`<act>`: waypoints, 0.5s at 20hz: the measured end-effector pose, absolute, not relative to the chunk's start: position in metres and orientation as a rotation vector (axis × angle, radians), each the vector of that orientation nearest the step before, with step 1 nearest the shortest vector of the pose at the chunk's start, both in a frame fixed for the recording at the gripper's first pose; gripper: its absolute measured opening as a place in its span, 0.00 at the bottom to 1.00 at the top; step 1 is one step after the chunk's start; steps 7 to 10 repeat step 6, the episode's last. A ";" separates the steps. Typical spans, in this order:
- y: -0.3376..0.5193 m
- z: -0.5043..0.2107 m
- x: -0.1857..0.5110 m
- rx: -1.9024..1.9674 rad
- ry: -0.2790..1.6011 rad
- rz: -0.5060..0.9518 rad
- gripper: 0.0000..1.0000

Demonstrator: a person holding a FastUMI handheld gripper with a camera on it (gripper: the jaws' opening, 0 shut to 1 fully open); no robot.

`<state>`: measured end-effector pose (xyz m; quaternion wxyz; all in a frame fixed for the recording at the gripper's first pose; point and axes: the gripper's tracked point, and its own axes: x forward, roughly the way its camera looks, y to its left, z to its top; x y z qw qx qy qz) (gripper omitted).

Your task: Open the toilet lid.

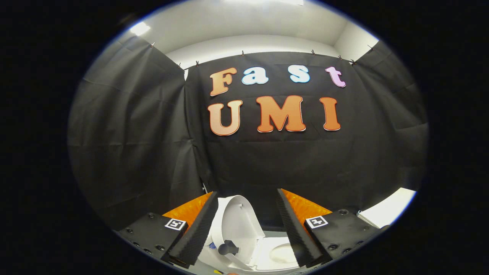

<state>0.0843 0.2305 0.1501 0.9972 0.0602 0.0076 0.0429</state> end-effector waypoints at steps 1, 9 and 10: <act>0.232 0.151 0.083 0.118 0.015 0.089 0.98; 0.234 0.149 0.083 0.115 0.020 0.096 0.98; 0.234 0.149 0.083 0.115 0.020 0.096 0.98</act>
